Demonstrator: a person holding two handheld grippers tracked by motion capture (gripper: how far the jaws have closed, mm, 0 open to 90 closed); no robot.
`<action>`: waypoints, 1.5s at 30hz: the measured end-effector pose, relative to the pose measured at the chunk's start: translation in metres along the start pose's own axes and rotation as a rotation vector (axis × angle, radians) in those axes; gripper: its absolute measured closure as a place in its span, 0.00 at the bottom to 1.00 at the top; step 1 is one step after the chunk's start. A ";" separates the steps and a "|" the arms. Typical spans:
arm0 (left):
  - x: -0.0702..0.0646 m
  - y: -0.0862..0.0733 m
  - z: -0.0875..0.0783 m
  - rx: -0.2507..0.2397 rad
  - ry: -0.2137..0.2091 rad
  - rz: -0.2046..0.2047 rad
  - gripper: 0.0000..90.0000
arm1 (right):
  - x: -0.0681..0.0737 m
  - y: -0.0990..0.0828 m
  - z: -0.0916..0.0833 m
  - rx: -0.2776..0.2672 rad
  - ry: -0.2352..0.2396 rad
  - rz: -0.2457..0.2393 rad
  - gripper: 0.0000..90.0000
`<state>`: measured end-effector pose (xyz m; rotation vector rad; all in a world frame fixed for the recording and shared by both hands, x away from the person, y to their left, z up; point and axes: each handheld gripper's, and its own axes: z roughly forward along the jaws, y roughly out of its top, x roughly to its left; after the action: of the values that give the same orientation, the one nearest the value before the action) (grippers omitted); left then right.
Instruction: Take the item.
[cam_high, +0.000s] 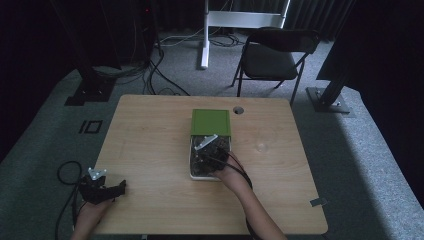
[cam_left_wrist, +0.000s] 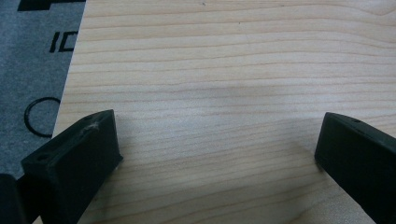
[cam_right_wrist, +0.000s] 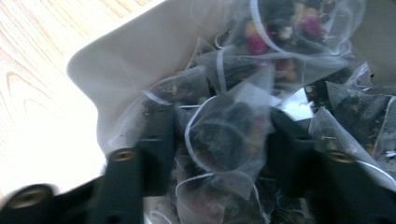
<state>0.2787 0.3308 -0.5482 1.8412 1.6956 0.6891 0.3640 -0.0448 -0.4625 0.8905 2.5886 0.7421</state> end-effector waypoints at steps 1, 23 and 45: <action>0.000 0.000 0.000 0.000 0.000 0.000 0.00 | 0.000 0.000 0.000 0.003 0.003 -0.003 0.65; 0.000 0.000 0.000 0.000 0.001 0.000 0.00 | -0.010 0.000 -0.038 -0.122 0.037 0.029 0.81; 0.000 0.000 0.000 0.000 0.000 0.000 0.00 | -0.034 -0.004 -0.073 -0.216 0.035 0.080 0.82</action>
<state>0.2787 0.3308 -0.5482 1.8408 1.6953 0.6894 0.3557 -0.0962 -0.4006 0.9245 2.4545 1.0460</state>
